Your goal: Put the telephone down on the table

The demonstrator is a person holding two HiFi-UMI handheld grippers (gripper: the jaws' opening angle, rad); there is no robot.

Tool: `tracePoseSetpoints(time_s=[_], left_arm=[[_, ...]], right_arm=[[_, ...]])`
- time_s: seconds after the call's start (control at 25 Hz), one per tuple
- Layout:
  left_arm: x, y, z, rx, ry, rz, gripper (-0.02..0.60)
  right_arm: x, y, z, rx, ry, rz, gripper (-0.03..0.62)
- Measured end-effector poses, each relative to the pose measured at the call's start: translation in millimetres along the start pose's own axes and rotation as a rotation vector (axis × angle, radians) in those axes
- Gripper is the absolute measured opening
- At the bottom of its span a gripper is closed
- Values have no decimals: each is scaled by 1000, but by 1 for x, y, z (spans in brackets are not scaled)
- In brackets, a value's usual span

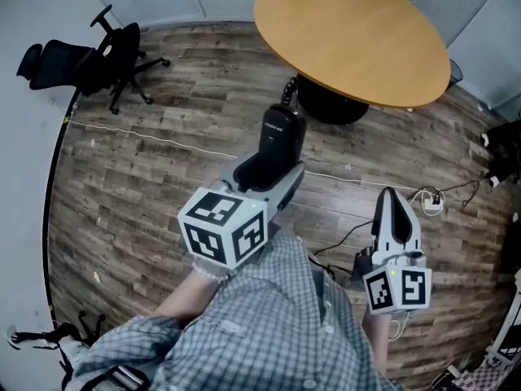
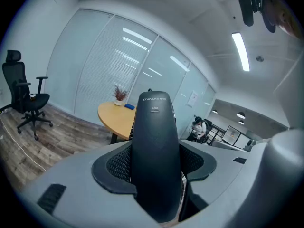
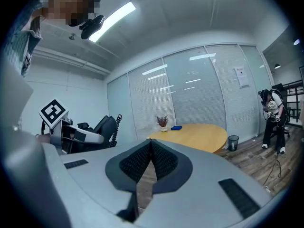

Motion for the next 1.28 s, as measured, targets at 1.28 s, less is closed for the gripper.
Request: tracePoseSetpoints(time_s=[1.28], left_arm=[[-34,-107,4,2,-57,-121,273]], right_arm=[[-89,-10,-14,21,4,-119,8]])
Point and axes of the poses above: the fingertips, and each gripper's own axes: y backward along the fingers, x to its left, z out of its top, the point moved 7 cm from there along y, backward along the fingers, and after that the axes turned 10 degrees about -z, right-handed, at the moved point
